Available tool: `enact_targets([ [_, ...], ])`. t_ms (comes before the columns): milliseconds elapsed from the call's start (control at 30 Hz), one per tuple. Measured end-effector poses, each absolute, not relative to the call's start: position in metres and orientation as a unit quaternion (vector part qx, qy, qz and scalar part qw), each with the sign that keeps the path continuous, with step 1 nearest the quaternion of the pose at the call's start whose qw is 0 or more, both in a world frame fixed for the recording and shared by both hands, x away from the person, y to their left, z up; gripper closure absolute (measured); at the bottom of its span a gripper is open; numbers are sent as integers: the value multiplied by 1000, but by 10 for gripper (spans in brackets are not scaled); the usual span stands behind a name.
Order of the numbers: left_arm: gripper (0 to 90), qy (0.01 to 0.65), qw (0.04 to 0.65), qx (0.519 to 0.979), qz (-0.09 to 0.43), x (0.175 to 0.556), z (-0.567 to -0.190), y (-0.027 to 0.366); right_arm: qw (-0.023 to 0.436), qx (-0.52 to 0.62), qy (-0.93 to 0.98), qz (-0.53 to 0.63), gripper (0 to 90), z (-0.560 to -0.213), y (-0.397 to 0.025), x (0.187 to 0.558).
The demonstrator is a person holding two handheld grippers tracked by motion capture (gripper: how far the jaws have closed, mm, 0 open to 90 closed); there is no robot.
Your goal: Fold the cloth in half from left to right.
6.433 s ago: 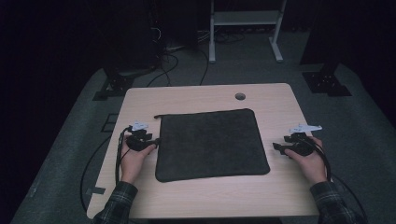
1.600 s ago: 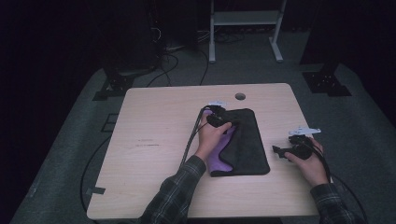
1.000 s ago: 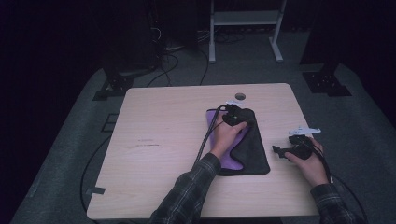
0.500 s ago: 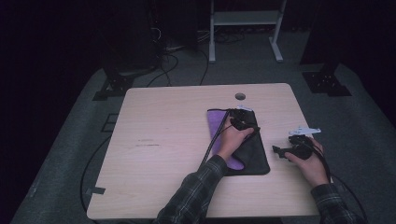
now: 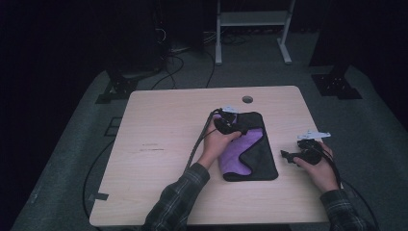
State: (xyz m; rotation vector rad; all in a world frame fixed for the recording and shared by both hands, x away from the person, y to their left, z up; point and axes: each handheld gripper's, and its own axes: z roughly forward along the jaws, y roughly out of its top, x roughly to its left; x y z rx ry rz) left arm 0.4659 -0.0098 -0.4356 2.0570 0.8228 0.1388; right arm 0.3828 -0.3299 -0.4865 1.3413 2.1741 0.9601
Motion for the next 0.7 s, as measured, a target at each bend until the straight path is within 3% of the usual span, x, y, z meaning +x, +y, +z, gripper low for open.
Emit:
enact_targets([
  [700,423,353,397,839,114,418,-452,106,205,483,779,344,129,-486,-330,383],
])
